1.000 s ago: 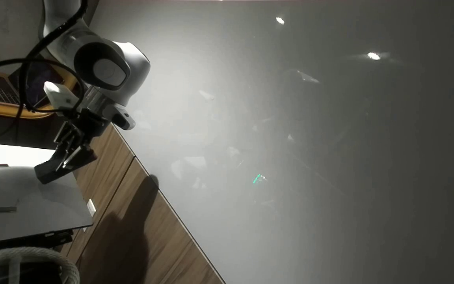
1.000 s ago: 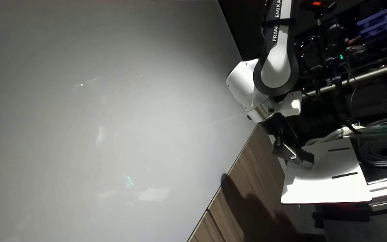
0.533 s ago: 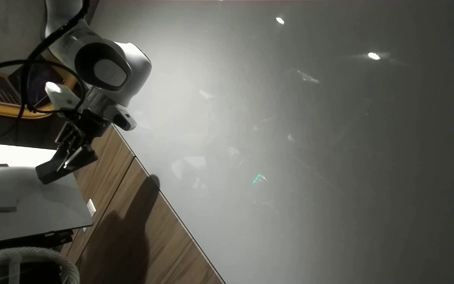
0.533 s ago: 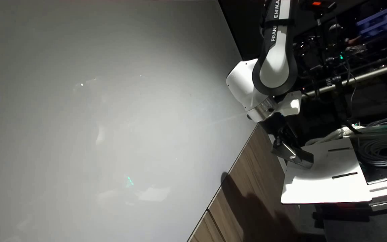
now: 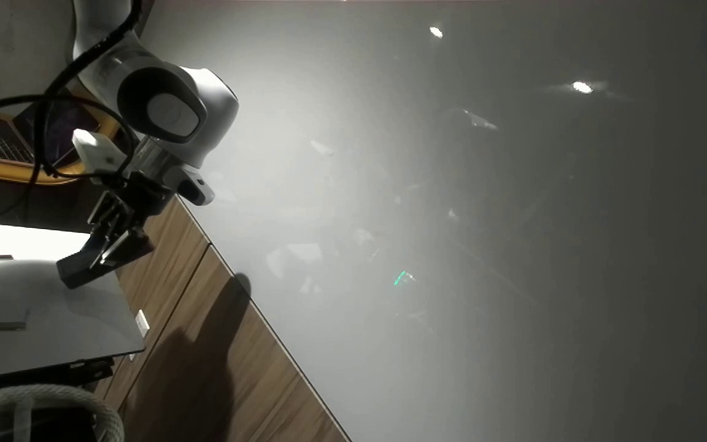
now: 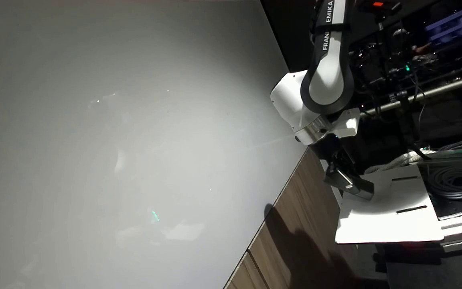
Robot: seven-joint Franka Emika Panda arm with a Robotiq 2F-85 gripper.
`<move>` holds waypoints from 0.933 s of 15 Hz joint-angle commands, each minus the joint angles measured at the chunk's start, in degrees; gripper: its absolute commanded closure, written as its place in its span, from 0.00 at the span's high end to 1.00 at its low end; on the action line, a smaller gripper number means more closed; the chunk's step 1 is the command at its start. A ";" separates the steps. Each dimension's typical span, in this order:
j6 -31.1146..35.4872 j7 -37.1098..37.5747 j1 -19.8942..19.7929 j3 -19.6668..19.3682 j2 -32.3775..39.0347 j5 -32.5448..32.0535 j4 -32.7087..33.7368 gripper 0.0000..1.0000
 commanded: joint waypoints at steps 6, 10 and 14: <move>0.70 -2.59 0.53 -1.04 0.47 2.57 0.35 0.29; 0.64 -2.80 0.47 -1.09 0.48 3.20 0.37 0.29; 0.38 -2.66 0.54 -1.06 0.55 3.01 0.44 0.29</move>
